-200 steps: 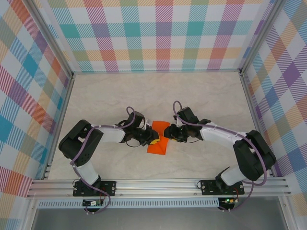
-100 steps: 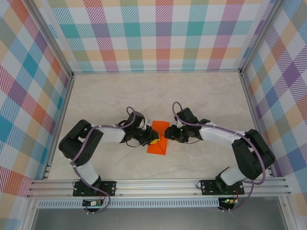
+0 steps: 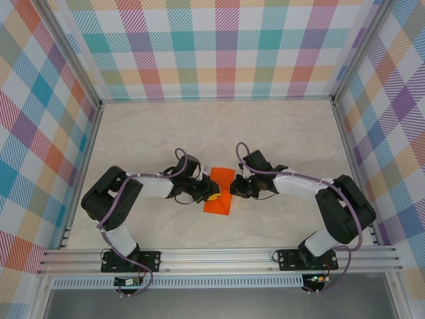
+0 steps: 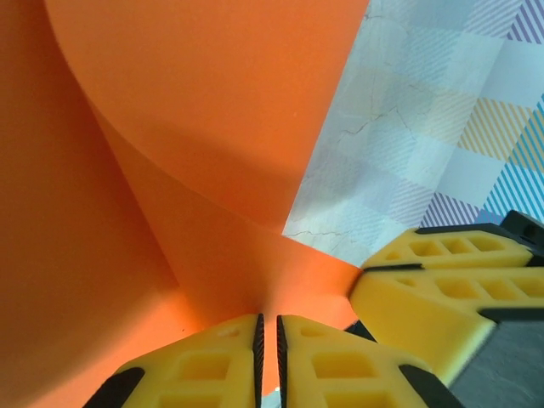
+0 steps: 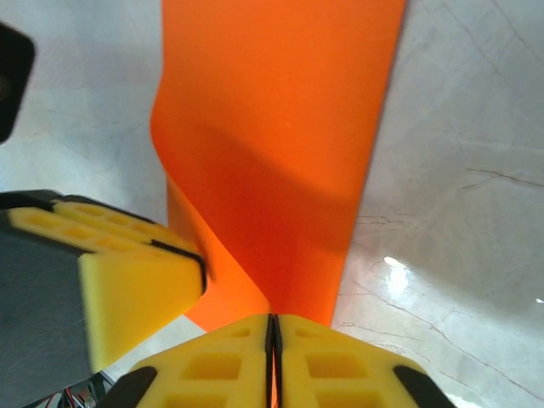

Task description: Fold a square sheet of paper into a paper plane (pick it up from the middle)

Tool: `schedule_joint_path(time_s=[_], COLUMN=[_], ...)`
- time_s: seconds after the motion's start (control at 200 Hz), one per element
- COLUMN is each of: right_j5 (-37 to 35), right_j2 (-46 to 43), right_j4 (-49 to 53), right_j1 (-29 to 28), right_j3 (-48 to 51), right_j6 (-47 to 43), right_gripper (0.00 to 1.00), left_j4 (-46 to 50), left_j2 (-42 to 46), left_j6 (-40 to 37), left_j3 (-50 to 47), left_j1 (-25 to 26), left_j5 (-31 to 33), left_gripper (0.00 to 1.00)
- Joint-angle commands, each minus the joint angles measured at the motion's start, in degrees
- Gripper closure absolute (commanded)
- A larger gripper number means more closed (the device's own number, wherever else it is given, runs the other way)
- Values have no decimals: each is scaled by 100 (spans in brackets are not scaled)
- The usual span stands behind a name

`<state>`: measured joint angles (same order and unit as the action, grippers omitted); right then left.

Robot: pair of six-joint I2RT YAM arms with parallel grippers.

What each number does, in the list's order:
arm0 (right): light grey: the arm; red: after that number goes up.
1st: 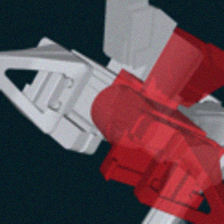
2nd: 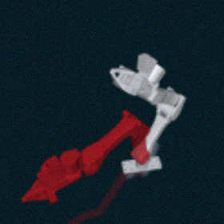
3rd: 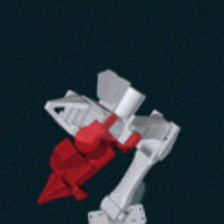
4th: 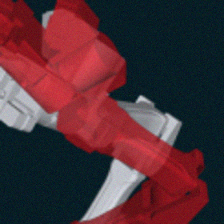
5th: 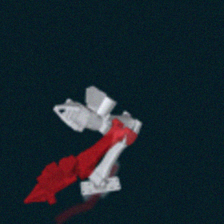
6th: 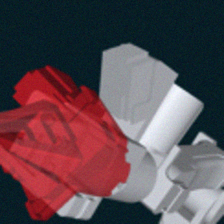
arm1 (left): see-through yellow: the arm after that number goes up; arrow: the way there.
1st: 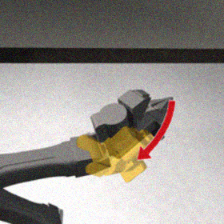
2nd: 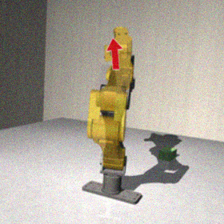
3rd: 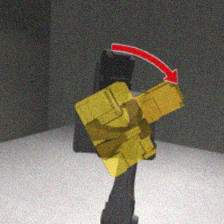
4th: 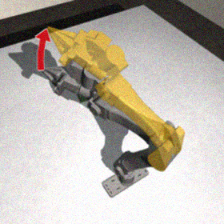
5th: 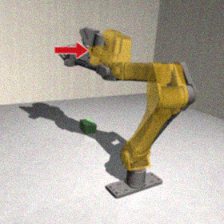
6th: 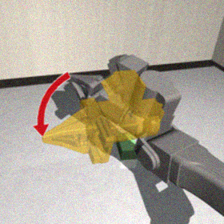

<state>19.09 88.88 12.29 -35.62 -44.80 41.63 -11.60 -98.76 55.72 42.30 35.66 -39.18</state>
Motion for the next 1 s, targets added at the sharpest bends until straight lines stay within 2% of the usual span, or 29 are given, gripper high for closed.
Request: schedule_joint_path(time_s=[0.0,0.15,0.36,0.47,0.805,0.995], right_j5=[-37,-20,104,104,8,-37], right_j2=[132,317,553,659,840,923], right_j4=[114,78,93,145,272,305], right_j1=[26,27,28,28,28,28], right_j3=[-233,-366,-511,-580,-688,-741], right_j6=[-211,-393,-654,-735,-794,-818], right_gripper=[92,94,94,95,95,95], left_j4=[326,360,509,647,918,939], left_j2=[375,622,590,449,176,53], left_j6=[-229,-316,-434,-475,-466,-475], left_j3=[211,208,425,542,625,631], left_j1=[73,88,204,264,292,299], left_j5=[93,90,135,252,674,683], left_gripper=[84,79,57,53,75,82])
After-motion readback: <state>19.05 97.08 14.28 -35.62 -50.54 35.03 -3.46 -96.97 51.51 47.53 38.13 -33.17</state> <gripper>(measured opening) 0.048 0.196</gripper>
